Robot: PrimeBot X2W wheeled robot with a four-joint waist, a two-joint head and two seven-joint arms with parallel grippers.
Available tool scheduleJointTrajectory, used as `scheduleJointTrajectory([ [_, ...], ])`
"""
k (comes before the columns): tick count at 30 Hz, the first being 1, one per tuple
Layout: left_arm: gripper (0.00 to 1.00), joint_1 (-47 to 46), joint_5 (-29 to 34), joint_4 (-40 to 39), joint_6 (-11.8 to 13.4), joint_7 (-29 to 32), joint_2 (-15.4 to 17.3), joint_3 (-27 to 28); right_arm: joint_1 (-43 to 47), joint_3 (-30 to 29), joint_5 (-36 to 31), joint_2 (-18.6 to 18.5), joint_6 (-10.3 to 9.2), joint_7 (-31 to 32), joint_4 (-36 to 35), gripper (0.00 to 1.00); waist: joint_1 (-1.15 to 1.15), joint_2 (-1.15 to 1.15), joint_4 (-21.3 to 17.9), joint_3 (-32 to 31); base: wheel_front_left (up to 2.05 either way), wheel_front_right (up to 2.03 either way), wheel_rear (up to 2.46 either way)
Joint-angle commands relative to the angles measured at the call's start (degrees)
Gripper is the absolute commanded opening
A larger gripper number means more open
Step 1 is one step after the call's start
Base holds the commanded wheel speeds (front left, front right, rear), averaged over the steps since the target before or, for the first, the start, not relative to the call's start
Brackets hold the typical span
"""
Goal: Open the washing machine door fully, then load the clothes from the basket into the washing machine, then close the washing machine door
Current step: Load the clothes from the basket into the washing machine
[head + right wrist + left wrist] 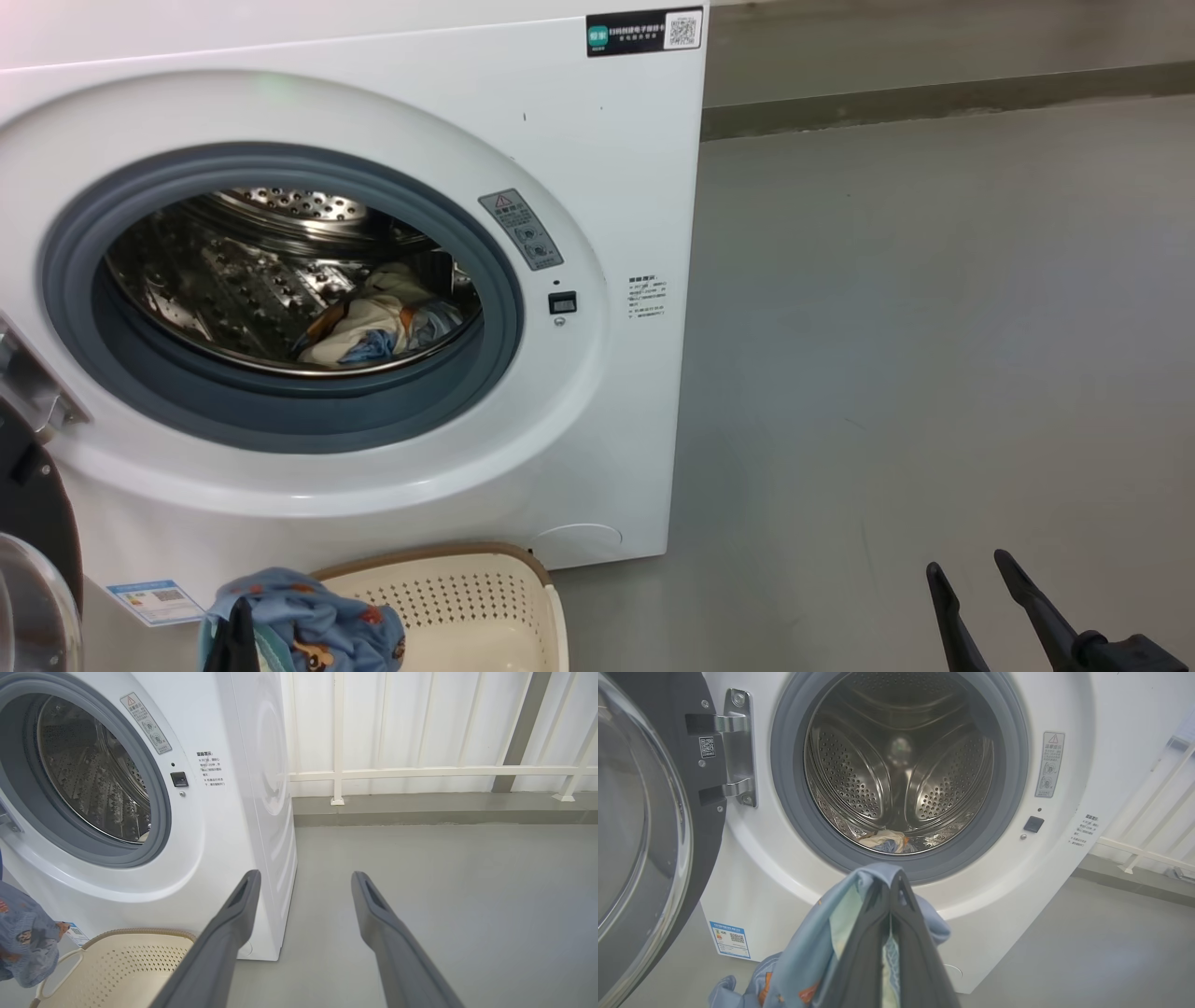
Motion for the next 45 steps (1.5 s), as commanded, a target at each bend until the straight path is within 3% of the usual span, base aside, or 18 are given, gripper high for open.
scheduleJointTrajectory([
  [1, 0.00, -2.51, 0.13, -1.10, -0.47, -0.60, 0.47, 2.07, -0.81, 1.59, -0.71, -0.85, 0.08, -0.27, -1.53, 1.00, 0.00, 0.00, -0.03, 0.11, 0.00, 0.00, 0.00],
  [25, 0.00, -8.56, 1.06, 0.69, -2.50, -0.60, 0.47, 3.44, -1.62, 2.33, -0.56, -1.11, 0.08, -0.27, -1.73, 1.00, 0.00, 0.00, -2.04, 3.02, 0.00, 0.00, 0.00],
  [39, 0.00, -24.58, 6.01, 0.86, -3.29, -0.60, 0.47, 6.84, -4.45, 3.64, -0.18, 0.27, 0.08, -0.27, -1.47, 1.00, 0.00, 0.00, -5.40, 8.43, 0.00, 0.00, 0.00],
  [45, 0.00, -34.48, 10.13, 5.16, -3.78, -0.60, 0.99, 9.86, -6.95, 4.67, 0.12, 0.43, 0.08, -0.27, -1.45, 1.00, 0.00, 0.00, -7.29, 13.49, 0.00, 0.00, 0.00],
])
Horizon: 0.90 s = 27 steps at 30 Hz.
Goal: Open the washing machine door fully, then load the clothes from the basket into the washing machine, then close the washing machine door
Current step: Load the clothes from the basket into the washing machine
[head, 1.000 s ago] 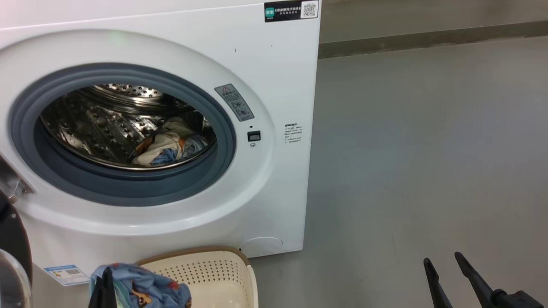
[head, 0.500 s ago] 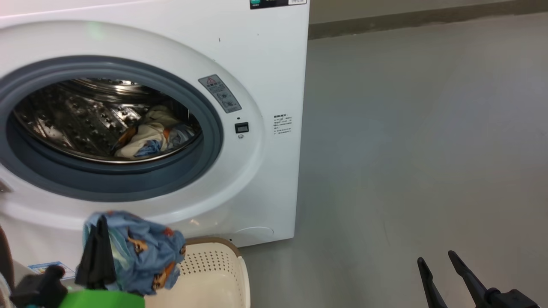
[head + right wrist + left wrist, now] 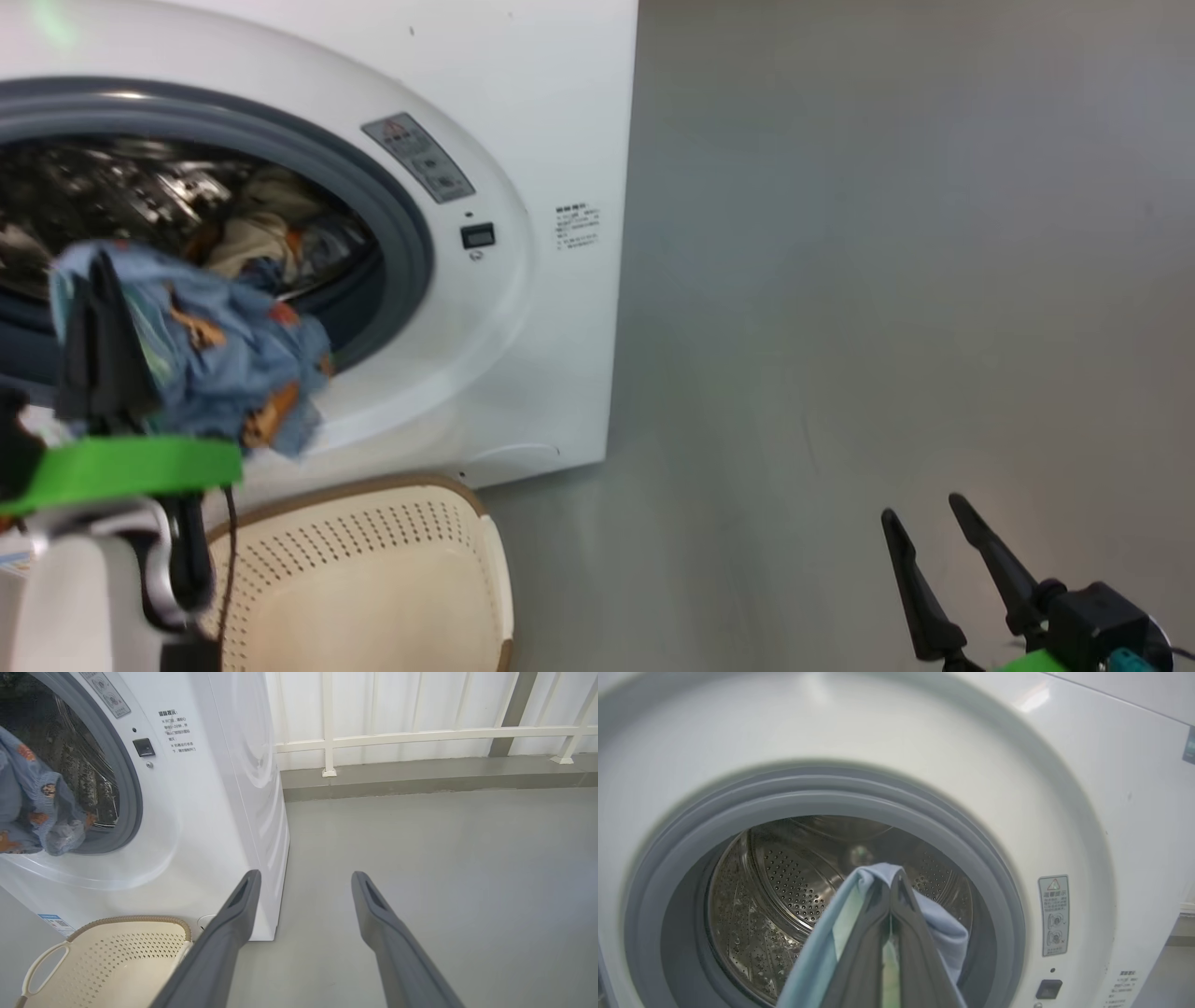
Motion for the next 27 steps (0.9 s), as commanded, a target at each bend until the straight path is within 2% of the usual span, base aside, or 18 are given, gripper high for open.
scheduleJointTrajectory([
  [1, 0.00, -3.55, 1.62, -0.33, -0.33, -0.35, 1.61, 2.11, -2.02, 1.50, 0.06, -0.81, 0.08, -0.27, -1.31, 1.00, 0.00, 0.00, -1.72, 3.33, 0.00, 0.00, 0.00],
  [15, 0.00, -20.46, 7.06, 17.86, 0.21, -0.35, 5.28, 7.44, -7.16, 3.93, 0.35, -2.43, 0.08, -0.27, -1.64, 1.00, 0.00, 0.00, -5.57, 13.71, 0.00, 0.00, 0.00],
  [27, 0.00, -30.97, 10.13, 29.27, 1.32, -0.35, 8.40, 8.26, -7.72, 3.88, 0.22, -4.44, 0.08, -0.27, -2.58, 1.00, 0.00, 0.00, -6.42, 19.39, 0.00, 0.00, 0.00],
])
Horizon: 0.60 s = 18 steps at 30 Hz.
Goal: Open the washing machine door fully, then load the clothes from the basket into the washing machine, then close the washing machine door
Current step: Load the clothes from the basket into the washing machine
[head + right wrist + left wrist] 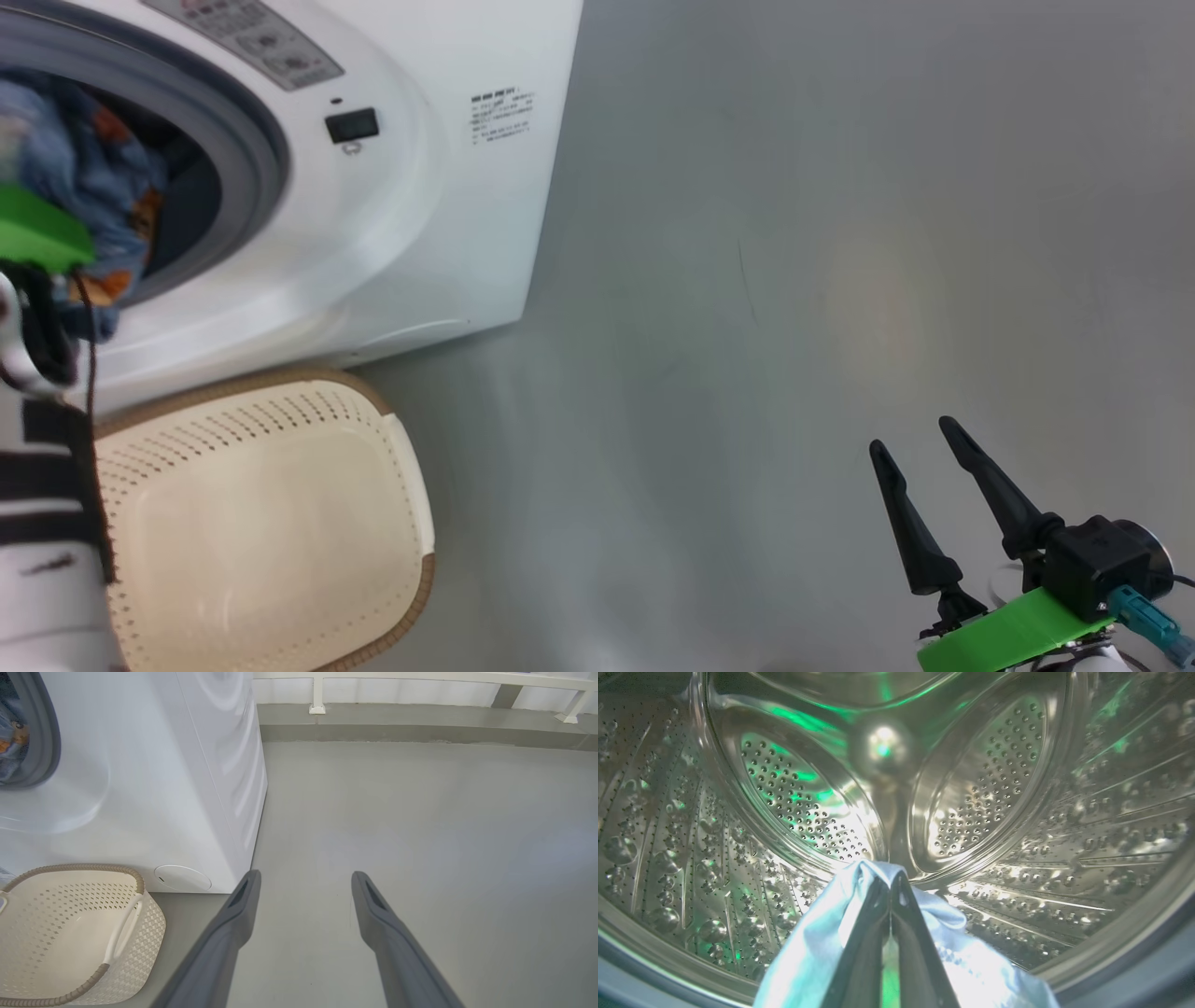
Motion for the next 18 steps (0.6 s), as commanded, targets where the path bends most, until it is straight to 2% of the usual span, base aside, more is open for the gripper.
scheduleJointTrajectory([
  [1, 0.00, -2.24, 0.76, -0.21, 0.44, -0.34, 2.93, 1.19, -0.94, 1.00, 0.18, -1.31, 0.08, -0.27, -1.59, 1.00, 0.00, 0.00, -0.66, 2.29, 0.00, 0.00, 0.00],
  [10, 0.00, -9.76, 2.09, 3.71, 1.76, -0.34, 4.77, 0.70, -1.33, 1.92, 0.48, -1.61, 0.08, -0.27, -2.35, 1.00, 0.00, 0.00, -1.33, 5.56, 0.00, 0.00, 0.00],
  [18, 0.00, -14.48, 1.19, -0.35, 2.47, -0.34, 5.80, 2.44, -1.84, 2.33, 0.63, -1.72, 0.08, -0.27, -2.95, 1.00, 0.00, 0.00, -2.24, 8.14, 0.00, 0.00, 0.00],
])
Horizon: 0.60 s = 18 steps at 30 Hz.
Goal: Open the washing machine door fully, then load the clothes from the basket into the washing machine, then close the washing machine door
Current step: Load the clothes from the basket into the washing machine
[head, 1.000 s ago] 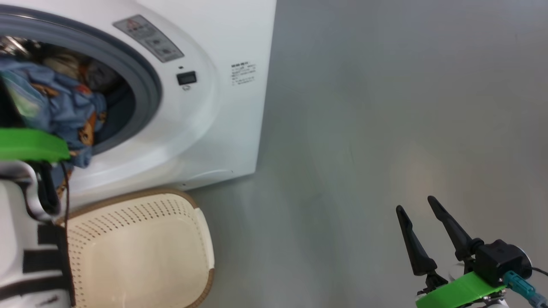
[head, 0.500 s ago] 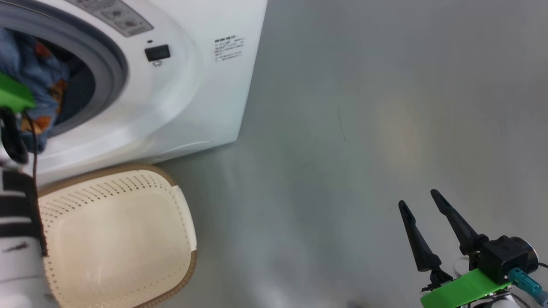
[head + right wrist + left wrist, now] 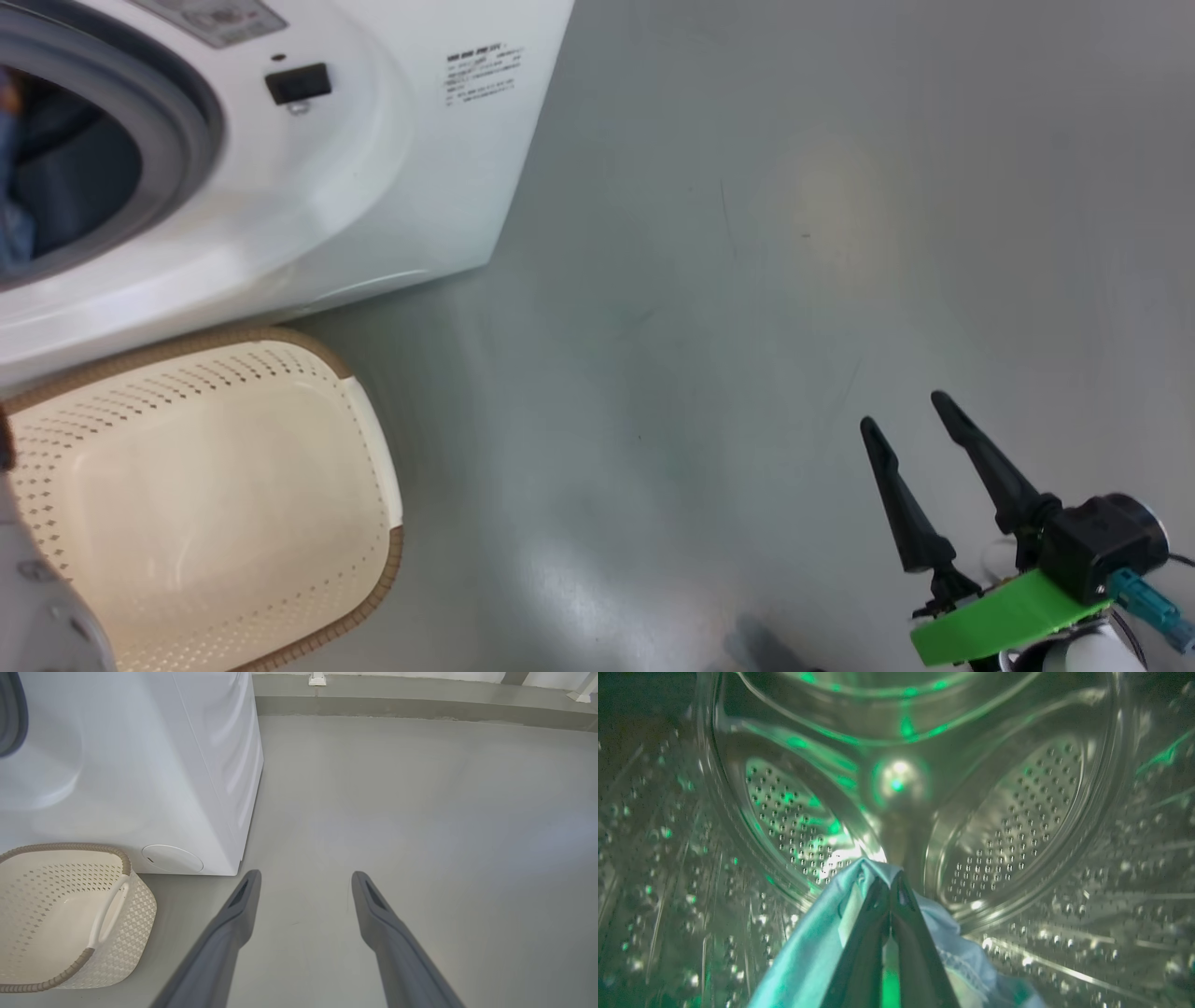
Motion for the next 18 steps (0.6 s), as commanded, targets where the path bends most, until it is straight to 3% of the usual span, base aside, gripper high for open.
scheduleJointTrajectory([
  [1, 0.00, -1.19, -0.06, -3.88, 0.42, -0.35, 3.20, 1.11, -0.56, 1.32, 0.61, -1.25, 0.08, -0.27, -1.37, 1.00, 0.00, 0.00, -0.53, 1.20, 0.00, 0.00, 0.00],
  [5, 0.00, -1.38, -0.25, -7.03, 0.17, -0.35, 2.80, 2.29, -0.96, 1.06, 0.54, -0.96, 0.08, -0.27, -1.39, 1.00, 0.00, 0.00, -0.54, 2.04, 0.00, 0.00, 0.00],
  [13, 0.02, -1.41, 1.86, 1.75, 1.39, -0.35, 2.77, 1.29, -1.21, 1.51, 0.55, -0.40, 0.08, -0.27, -0.68, 1.00, 0.00, 0.00, -0.27, 1.49, 0.00, 0.00, 0.00],
  [16, 0.44, -2.55, 2.53, 6.53, 1.87, -0.35, 3.07, 0.47, -1.16, 1.55, 0.56, -0.44, 0.08, -0.27, -0.50, 1.00, 0.00, 0.00, -0.12, 1.02, 0.00, 0.00, 0.00],
  [17, 0.44, -2.55, 2.53, 6.53, 1.87, -0.35, 3.07, 0.47, -1.16, 1.55, 0.56, -0.44, 0.08, -0.27, -0.50, 1.00, 0.00, 0.00, -0.12, 1.02, 0.00, 0.00, 0.00],
  [18, 0.56, -2.93, 2.71, 7.41, 1.99, -0.35, 3.12, 0.18, -1.15, 1.55, 0.55, -0.45, 0.08, -0.27, -0.46, 1.00, 0.00, 0.00, -0.07, 0.87, 0.00, 0.00, 0.00],
])
